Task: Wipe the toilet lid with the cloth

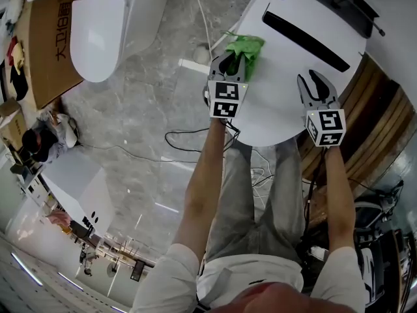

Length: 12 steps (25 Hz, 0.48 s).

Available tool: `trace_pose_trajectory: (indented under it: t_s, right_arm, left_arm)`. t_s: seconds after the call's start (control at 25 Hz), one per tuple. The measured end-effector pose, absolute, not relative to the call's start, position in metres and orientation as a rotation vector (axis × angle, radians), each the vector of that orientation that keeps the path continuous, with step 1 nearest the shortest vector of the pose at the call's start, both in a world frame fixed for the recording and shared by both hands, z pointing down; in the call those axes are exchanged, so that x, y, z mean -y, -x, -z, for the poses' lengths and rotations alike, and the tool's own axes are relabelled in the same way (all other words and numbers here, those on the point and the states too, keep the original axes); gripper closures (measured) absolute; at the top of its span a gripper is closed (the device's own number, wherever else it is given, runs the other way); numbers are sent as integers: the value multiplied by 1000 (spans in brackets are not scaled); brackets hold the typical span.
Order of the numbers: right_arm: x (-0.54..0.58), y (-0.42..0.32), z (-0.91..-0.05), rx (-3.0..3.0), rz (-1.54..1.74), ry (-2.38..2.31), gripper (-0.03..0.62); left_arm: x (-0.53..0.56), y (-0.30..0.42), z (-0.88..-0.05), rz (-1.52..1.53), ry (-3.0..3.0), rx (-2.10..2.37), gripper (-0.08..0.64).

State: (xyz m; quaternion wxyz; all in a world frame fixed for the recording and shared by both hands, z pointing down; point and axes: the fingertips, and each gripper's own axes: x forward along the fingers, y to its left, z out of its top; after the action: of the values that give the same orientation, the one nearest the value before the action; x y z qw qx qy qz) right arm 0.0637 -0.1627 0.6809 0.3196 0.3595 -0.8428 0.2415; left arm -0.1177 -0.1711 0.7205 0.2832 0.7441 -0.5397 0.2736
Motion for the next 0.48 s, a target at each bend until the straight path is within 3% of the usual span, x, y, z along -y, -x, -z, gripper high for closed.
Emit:
trace_pose_trajectory:
  t_s: [0.48]
  right_arm:
    - [140, -63, -683, 2224, -656, -938, 456]
  left_arm:
    - [143, 120, -725, -728, -1947, 1469, 497]
